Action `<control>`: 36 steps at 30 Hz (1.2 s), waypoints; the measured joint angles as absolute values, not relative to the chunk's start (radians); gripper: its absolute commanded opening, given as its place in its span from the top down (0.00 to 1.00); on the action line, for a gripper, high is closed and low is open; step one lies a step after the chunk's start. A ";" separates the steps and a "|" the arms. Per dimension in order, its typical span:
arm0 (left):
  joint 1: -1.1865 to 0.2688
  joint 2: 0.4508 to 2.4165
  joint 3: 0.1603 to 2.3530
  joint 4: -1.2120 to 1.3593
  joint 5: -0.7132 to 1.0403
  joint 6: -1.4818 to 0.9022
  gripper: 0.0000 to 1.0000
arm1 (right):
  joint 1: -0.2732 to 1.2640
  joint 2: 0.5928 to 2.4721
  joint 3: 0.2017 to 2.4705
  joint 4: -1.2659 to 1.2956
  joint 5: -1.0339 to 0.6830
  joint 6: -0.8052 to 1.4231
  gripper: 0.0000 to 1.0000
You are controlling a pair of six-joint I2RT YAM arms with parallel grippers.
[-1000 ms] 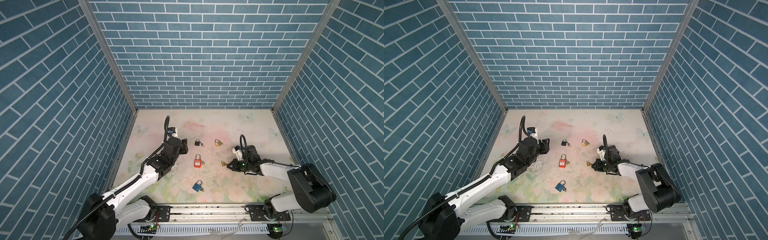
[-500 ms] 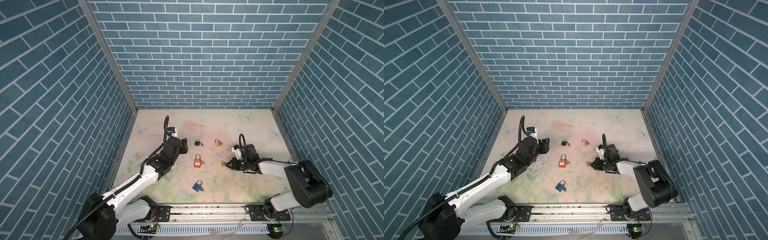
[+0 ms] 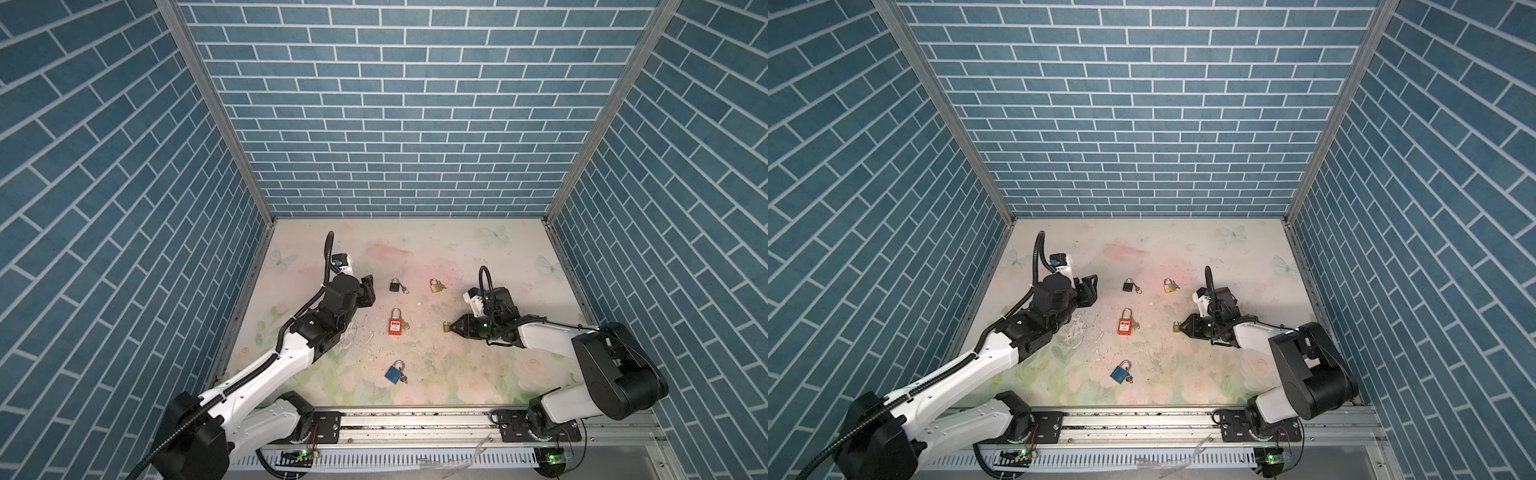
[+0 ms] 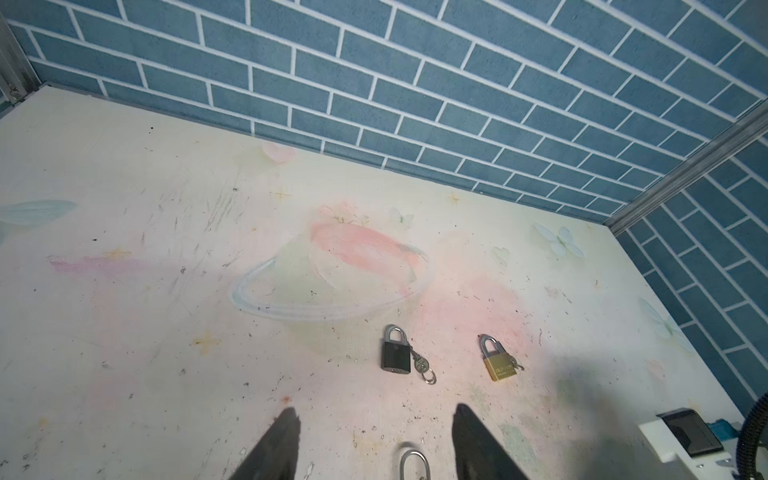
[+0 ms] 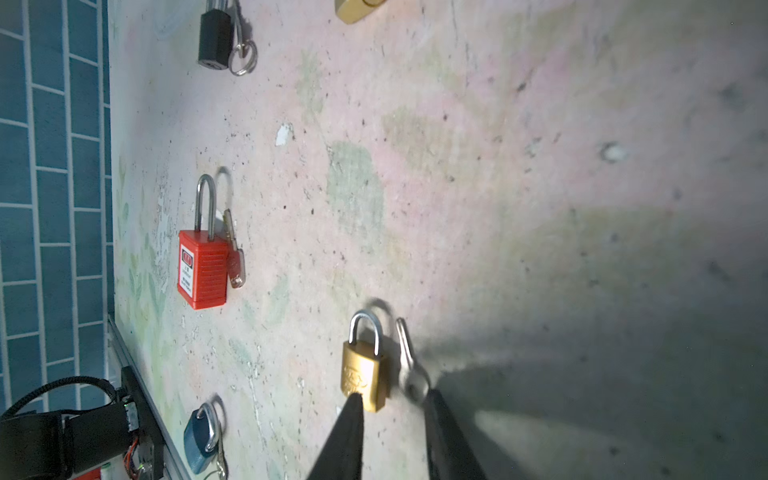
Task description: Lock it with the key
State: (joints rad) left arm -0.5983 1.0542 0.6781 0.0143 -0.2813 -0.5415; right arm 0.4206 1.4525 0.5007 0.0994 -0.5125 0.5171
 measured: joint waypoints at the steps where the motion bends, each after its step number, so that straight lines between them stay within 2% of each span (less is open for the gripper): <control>1: -0.598 1.052 0.678 0.013 -0.285 -0.542 0.38 | 0.421 1.444 0.503 0.089 -0.508 0.516 0.63; 5: -0.597 1.041 0.681 0.004 -0.298 -0.540 0.38 | 0.421 1.397 0.522 0.046 -0.485 0.516 0.56; 13: -0.594 1.003 0.701 -0.025 -0.378 -0.492 0.36 | 0.421 1.257 0.602 -0.044 -0.416 0.492 0.52; 17: -0.563 0.965 0.703 -0.016 -0.493 -0.400 0.34 | 0.421 1.110 0.628 -0.077 -0.262 0.465 0.48; 20: -0.482 0.942 0.695 0.020 -0.571 -0.337 0.34 | 0.420 0.992 0.626 -0.049 -0.104 0.419 0.44; 22: -0.393 0.921 0.662 0.070 -0.606 -0.307 0.33 | 0.418 0.918 0.595 0.025 0.017 0.369 0.43; 24: -0.300 0.902 0.592 0.144 -0.653 -0.275 0.32 | 0.416 0.852 0.524 0.150 0.161 0.292 0.36; 28: -0.200 0.923 0.434 0.273 -0.728 -0.208 0.32 | 0.390 0.801 0.308 0.461 0.390 0.104 0.33; 32: -0.121 0.991 0.345 0.362 -0.738 -0.199 0.32 | 0.268 0.871 0.120 0.699 0.519 -0.008 0.33; 36: -0.069 1.084 0.300 0.507 -0.668 -0.186 0.31 | 0.157 1.007 0.094 0.816 0.572 0.002 0.33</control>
